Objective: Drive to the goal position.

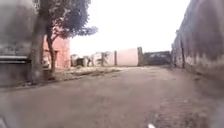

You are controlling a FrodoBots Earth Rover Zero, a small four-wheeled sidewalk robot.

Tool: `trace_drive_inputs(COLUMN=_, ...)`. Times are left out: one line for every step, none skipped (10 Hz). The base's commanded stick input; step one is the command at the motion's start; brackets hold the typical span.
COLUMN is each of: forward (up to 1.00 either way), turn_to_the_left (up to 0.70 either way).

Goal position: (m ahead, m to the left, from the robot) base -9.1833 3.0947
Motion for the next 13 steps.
trace_drive_inputs(forward=0.00, turn_to_the_left=1.00)
trace_drive_inputs(forward=0.00, turn_to_the_left=1.00)
trace_drive_inputs(forward=0.00, turn_to_the_left=1.00)
trace_drive_inputs(forward=0.00, turn_to_the_left=1.00)
trace_drive_inputs(forward=0.00, turn_to_the_left=1.00)
trace_drive_inputs(forward=0.00, turn_to_the_left=1.00)
trace_drive_inputs(forward=0.00, turn_to_the_left=1.00)
trace_drive_inputs(forward=0.00, turn_to_the_left=1.00)
trace_drive_inputs(forward=0.00, turn_to_the_left=1.00)
trace_drive_inputs(forward=0.00, turn_to_the_left=1.00)
trace_drive_inputs(forward=0.00, turn_to_the_left=1.00)
trace_drive_inputs(forward=0.00, turn_to_the_left=1.00)
trace_drive_inputs(forward=0.00, turn_to_the_left=1.00)
